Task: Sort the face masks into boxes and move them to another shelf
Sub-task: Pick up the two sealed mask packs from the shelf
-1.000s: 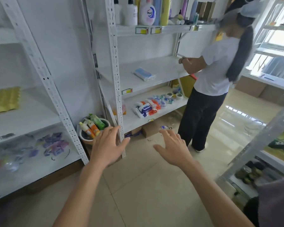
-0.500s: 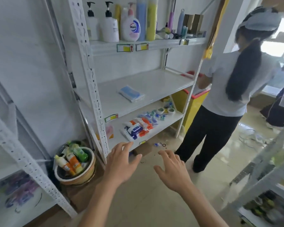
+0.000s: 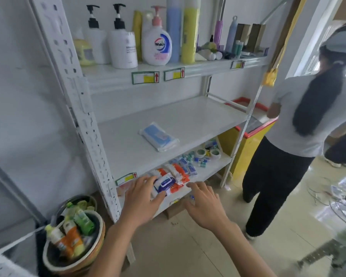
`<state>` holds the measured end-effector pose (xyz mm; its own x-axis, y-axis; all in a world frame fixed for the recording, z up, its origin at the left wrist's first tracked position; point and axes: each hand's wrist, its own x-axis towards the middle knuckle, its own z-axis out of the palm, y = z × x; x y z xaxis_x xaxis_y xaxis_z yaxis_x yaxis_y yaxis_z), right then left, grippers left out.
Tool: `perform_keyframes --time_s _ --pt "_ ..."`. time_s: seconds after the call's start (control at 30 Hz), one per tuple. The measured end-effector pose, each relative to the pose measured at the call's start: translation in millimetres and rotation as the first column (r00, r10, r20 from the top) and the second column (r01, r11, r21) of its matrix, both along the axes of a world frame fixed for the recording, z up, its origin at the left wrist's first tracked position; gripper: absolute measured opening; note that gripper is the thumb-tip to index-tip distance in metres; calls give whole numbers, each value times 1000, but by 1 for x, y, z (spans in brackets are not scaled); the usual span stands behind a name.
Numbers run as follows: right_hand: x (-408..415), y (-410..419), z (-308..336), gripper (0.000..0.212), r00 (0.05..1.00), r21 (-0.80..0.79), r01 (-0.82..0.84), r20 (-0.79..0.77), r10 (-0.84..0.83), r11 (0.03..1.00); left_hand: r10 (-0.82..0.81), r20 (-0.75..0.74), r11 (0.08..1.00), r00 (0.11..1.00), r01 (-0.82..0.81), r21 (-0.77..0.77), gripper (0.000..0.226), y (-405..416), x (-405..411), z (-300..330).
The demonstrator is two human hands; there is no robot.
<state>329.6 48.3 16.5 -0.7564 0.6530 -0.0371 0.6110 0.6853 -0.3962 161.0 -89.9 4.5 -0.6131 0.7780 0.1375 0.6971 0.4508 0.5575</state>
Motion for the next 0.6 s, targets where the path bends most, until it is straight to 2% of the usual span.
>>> perform_keyframes --time_s 0.27,0.4,0.6 --pt "-88 72 13 57 997 -72 11 -75 -17 997 3 50 999 999 -5 42 52 77 -91 0" --pt "-116 106 14 55 993 -103 39 -106 -50 994 -16 49 1000 999 15 14 53 114 -120 -3" --pt "-176 164 11 51 994 -130 2 -107 -16 992 12 63 999 998 -9 -38 53 167 -156 -15"
